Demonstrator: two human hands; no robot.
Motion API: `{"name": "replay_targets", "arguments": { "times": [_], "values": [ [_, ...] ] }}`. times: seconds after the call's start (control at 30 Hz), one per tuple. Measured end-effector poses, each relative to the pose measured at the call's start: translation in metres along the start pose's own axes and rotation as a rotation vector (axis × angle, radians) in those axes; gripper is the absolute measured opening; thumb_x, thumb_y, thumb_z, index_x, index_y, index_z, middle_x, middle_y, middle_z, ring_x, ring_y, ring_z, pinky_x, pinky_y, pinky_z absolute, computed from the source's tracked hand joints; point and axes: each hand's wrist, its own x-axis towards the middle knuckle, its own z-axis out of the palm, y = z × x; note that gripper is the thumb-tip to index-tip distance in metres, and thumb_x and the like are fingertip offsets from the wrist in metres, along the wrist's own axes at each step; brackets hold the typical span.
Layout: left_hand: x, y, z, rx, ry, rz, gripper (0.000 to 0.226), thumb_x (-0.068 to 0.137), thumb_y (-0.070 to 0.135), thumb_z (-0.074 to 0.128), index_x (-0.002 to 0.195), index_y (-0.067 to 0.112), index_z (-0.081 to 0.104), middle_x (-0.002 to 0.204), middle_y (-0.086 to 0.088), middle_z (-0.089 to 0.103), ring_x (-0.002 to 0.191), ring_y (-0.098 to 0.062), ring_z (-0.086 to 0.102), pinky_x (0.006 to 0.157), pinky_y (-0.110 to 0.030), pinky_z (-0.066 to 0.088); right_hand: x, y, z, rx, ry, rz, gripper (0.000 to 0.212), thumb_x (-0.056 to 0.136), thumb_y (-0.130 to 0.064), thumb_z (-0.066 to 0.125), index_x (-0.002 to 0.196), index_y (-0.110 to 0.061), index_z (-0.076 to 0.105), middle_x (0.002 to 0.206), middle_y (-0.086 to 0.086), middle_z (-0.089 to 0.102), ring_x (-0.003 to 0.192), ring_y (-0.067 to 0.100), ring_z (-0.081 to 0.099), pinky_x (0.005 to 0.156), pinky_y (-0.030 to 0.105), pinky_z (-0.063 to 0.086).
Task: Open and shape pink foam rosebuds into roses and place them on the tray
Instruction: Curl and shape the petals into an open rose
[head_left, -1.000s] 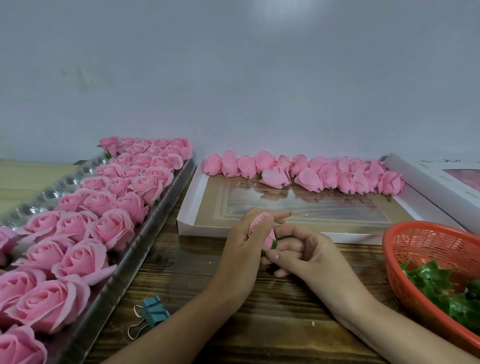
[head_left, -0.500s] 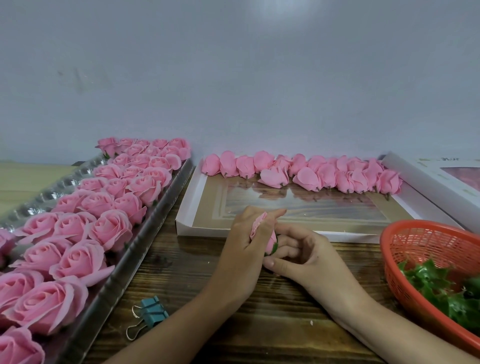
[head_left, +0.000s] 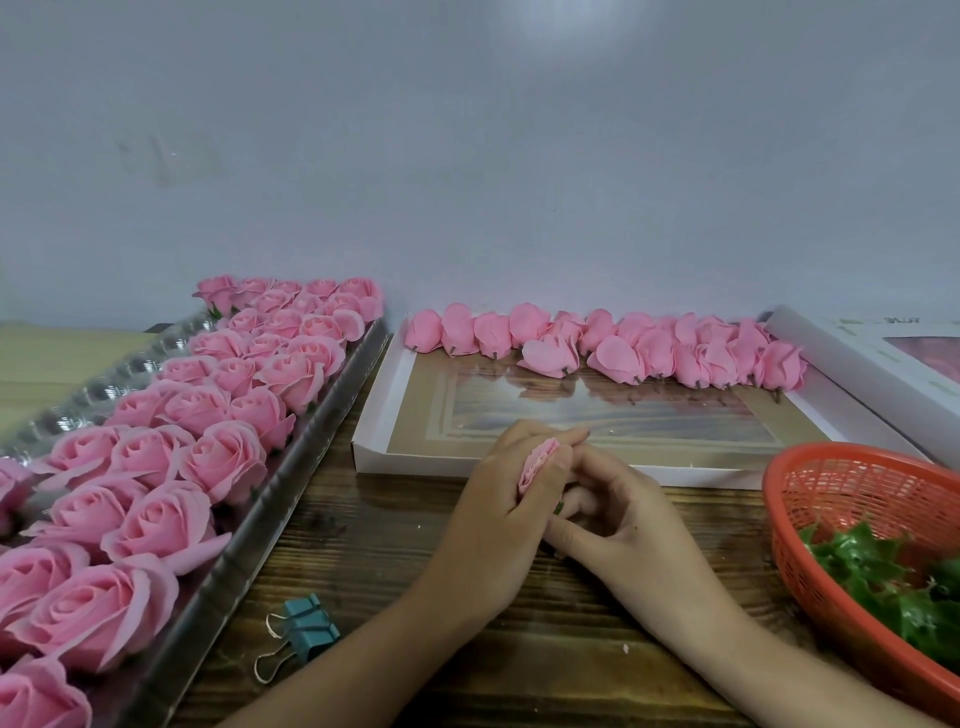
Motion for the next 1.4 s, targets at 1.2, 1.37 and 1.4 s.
{"name": "replay_targets", "arguments": {
  "times": [1.2,1.37,1.4],
  "values": [
    [0.003,-0.012,0.002,0.166,0.022,-0.068,0.024,0.072,0.032,0.069,0.094,0.027,0.060,0.077,0.013,0.065,0.068,-0.001,0.060,0.059,-0.015,0.046,0.002,-0.006,-0.006,-0.146,0.192,-0.102,0.022,0.082,-0.028,0.074,0.102,-0.022,0.066,0.092,0.001,0.070,0.084,0.029,0.064,0.074,0.052,0.049],
    [0.005,-0.014,-0.002,0.161,0.033,-0.104,0.022,0.075,0.018,0.073,0.095,0.020,0.064,0.079,0.010,0.068,0.075,0.001,0.063,0.064,-0.012,0.046,0.000,-0.009,-0.004,-0.236,0.125,-0.155,0.022,0.078,-0.033,0.071,0.098,-0.026,0.066,0.088,-0.004,0.069,0.076,0.016,0.060,0.068,0.027,0.047],
    [0.006,-0.014,-0.002,0.175,0.022,-0.100,0.019,0.075,0.016,0.072,0.092,0.019,0.065,0.078,0.010,0.067,0.075,0.001,0.063,0.064,-0.011,0.045,-0.001,-0.009,-0.004,-0.259,0.101,-0.161,0.020,0.078,-0.028,0.071,0.097,-0.024,0.066,0.086,-0.003,0.068,0.076,0.016,0.060,0.069,0.028,0.048]
  ]
}}
